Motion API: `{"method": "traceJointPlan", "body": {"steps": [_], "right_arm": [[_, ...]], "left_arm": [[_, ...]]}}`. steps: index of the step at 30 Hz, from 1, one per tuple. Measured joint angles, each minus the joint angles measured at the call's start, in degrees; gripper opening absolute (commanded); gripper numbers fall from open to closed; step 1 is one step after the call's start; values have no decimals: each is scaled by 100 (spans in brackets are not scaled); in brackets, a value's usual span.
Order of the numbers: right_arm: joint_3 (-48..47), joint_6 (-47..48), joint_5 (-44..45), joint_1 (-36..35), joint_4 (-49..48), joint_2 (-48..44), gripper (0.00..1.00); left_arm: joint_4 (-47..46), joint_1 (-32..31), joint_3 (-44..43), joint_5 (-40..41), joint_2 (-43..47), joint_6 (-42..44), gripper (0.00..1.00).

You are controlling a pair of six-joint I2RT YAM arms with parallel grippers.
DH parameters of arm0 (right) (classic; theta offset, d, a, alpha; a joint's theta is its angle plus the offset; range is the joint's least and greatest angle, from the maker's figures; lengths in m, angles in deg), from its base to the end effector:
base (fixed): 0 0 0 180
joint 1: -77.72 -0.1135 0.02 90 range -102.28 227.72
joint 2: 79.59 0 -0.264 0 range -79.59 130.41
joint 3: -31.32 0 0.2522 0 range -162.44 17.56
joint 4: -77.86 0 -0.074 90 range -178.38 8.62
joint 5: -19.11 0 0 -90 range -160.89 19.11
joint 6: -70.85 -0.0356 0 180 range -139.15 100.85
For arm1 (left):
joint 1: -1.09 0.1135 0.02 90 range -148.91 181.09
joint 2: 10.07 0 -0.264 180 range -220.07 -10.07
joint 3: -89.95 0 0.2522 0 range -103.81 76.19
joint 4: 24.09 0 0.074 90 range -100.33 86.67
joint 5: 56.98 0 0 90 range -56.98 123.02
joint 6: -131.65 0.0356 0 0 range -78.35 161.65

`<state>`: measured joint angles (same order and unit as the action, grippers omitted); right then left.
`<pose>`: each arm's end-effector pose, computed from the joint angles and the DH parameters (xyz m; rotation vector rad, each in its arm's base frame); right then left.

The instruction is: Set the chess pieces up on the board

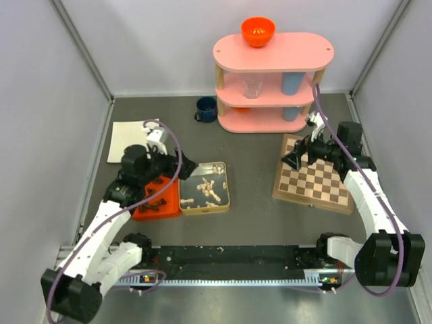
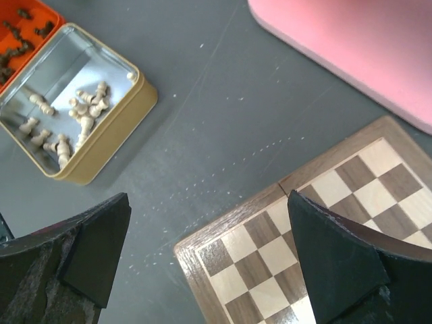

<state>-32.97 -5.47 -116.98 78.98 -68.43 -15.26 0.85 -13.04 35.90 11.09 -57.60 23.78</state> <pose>0.2404 0.0204 0.2964 -0.6632 1.9239 0.6991 0.1847 -0.0602 0.3031 0.2052 1.9258 -0.7384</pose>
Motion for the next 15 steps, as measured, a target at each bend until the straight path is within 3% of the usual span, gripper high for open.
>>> {"method": "traceJointPlan", "body": {"steps": [5,15], "right_arm": [[431,326,-120,0,-9,0,99],[590,586,-42,-2,-7,63,99]], "left_arm": [[439,-1147,-299,680,-713,-72,81],[1445,-2468,-1604,2577,-2734,-302,56]]}}
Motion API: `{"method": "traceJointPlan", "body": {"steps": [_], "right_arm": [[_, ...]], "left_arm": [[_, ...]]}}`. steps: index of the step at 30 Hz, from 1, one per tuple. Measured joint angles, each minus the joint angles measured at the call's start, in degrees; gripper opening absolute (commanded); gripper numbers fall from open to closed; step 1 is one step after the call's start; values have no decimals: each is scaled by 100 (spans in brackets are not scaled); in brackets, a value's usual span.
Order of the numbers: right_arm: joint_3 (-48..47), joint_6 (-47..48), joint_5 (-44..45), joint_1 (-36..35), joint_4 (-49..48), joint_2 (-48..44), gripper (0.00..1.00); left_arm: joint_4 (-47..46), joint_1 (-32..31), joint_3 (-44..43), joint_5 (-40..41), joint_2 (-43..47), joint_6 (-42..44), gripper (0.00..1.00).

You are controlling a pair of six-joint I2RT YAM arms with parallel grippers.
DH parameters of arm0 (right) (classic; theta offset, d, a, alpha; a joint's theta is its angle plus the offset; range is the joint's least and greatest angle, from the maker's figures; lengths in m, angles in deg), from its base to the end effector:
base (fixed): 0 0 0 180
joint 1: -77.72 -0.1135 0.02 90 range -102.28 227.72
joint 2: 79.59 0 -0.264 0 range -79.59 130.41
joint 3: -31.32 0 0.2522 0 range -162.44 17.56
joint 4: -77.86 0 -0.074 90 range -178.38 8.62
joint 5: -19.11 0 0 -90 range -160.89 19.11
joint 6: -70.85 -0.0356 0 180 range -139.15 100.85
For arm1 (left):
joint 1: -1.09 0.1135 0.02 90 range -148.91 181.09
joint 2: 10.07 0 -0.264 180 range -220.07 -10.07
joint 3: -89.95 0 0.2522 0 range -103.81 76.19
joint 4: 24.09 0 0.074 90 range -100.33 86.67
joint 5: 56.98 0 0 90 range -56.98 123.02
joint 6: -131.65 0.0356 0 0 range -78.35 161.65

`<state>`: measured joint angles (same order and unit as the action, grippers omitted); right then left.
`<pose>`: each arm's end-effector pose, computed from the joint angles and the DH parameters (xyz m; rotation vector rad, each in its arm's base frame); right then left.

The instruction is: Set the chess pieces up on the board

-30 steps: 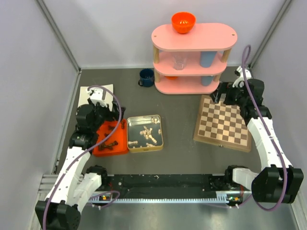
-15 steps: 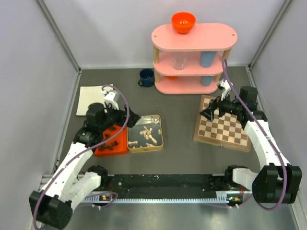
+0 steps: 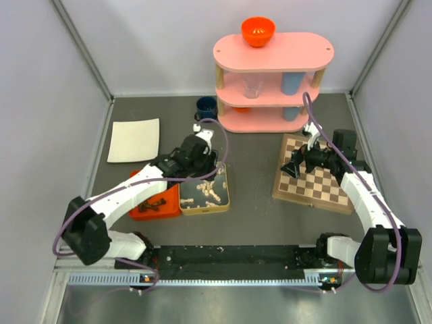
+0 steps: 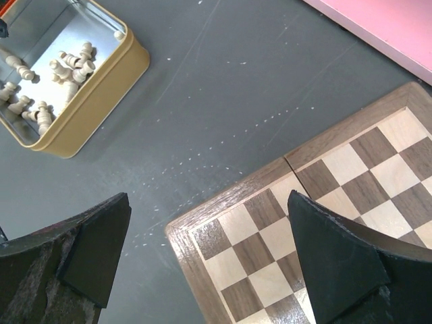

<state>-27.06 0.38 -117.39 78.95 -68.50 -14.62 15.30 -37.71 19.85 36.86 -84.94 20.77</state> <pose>0.2345 0.0208 0.2601 -0.7349 1.9739 0.7003 0.2205 -0.1742 0.2711 0.3375 2.3572 -0.4317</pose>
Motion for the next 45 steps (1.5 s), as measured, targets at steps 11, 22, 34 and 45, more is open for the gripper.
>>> {"method": "traceJointPlan", "body": {"steps": [11,22,34,45], "right_arm": [[-15,114,334,0,116,166,99],[-48,151,428,2,162,201,99],[-50,155,487,2,225,234,99],[-50,195,520,2,238,234,99]], "left_arm": [[824,-452,-745,824,-1405,-199,43],[942,-474,-754,885,-1849,-192,41],[940,-481,-754,708,-1943,-197,32],[957,-481,-754,688,-2057,-179,16]]}}
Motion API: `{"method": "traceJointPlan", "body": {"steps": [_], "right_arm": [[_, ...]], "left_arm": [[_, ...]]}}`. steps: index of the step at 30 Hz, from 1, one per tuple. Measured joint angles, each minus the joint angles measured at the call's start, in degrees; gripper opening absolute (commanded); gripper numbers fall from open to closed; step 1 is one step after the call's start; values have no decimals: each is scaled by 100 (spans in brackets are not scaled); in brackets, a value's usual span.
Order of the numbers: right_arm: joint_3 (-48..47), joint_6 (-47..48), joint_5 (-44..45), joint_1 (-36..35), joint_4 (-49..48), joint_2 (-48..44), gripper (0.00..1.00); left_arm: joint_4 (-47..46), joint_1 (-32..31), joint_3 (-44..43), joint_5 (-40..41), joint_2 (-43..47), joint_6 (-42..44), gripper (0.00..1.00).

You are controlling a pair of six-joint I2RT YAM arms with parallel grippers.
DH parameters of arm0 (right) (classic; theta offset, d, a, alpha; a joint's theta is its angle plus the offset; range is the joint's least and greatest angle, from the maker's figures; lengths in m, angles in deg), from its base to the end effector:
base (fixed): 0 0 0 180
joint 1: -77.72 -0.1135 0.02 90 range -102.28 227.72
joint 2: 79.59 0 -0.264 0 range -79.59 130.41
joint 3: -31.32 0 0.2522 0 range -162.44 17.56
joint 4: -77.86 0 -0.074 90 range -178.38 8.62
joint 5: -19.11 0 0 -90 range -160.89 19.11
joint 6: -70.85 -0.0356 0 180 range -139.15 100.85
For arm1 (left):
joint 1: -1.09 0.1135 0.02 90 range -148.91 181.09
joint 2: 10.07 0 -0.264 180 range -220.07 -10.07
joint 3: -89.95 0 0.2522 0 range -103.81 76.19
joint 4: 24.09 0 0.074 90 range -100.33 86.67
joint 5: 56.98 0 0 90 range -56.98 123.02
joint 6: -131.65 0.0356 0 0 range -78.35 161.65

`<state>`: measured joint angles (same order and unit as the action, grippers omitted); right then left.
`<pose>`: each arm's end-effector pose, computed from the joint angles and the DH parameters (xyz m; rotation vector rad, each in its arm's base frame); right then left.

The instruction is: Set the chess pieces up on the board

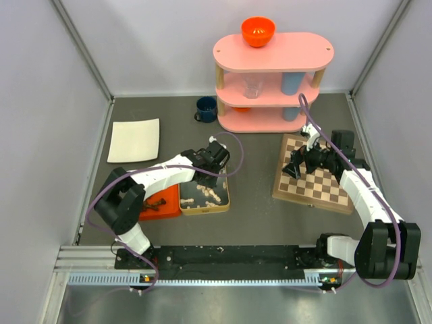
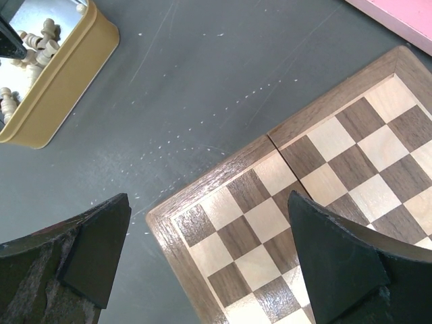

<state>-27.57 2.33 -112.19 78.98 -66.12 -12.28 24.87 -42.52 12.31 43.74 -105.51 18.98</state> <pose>0.2400 0.0182 0.2496 -0.7168 2.0695 0.6202 0.2422 -0.2215 0.1991 0.4394 2.6646 -0.0914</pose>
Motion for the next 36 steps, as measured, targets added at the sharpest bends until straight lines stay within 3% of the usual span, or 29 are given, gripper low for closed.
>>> {"method": "traceJointPlan", "body": {"steps": [7,27,36], "right_arm": [[0,2,50,-2,4,0,99],[-96,17,76,0,13,0,99],[-107,50,74,0,20,0,99]], "left_arm": [[44,-13,-22,9,7,31,2],[428,-37,-358,37,750,332,0],[433,-39,-479,-391,997,369,0]]}}
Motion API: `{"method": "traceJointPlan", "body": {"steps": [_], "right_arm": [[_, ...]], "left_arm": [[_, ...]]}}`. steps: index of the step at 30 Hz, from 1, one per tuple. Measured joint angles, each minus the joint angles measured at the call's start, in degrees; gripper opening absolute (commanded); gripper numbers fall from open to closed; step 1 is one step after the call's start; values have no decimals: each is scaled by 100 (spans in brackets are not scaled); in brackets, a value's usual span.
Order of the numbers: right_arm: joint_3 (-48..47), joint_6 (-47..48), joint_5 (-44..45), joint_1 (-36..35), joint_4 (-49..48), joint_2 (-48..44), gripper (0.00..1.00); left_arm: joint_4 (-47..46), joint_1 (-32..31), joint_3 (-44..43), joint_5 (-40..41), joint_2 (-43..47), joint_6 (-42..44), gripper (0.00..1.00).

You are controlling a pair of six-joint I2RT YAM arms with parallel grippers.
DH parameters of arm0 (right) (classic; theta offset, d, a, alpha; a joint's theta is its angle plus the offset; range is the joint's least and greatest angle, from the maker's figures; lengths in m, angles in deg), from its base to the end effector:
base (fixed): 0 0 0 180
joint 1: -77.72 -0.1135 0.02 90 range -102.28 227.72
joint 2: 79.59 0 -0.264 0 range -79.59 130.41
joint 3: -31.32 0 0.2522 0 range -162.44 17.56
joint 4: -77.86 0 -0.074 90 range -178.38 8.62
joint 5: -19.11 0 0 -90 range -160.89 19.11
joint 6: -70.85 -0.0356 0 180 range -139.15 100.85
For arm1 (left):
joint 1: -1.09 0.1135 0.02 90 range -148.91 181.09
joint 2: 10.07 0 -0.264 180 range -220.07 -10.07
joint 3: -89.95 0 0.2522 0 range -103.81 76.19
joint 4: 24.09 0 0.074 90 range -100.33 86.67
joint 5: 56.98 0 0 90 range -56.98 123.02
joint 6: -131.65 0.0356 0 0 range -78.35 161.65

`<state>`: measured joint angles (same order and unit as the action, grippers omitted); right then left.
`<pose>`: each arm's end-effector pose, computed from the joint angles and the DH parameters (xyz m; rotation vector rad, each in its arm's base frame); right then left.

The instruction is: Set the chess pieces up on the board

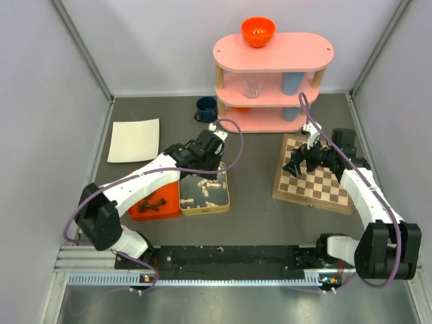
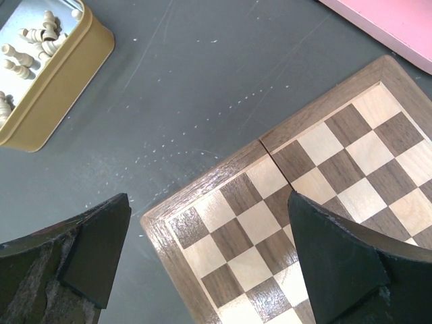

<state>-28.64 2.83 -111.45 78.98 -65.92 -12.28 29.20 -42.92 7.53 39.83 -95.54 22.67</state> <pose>0.2420 0.0178 0.2552 -0.7233 2.0580 0.5937 0.2270 -0.2135 0.2722 0.5111 2.5159 -0.2754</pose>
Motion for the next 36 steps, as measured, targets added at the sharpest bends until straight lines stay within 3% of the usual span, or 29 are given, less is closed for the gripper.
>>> {"method": "traceJointPlan", "body": {"steps": [9,17,28,36], "right_arm": [[-55,-46,251,92,35,0,99],[-304,-433,778,1016,-4,-11,99],[-321,-715,1191,1307,-7,-20,99],[-378,-765,1436,1344,-15,-15,99]], "left_arm": [[-487,-400,-356,-1412,-50,-146,0],[-1375,-975,-1921,-2247,-1731,-649,0],[-1823,-1617,-3906,-2385,-4074,-1128,0],[-1849,-1707,-4413,-2157,-4568,-1220,0]]}}
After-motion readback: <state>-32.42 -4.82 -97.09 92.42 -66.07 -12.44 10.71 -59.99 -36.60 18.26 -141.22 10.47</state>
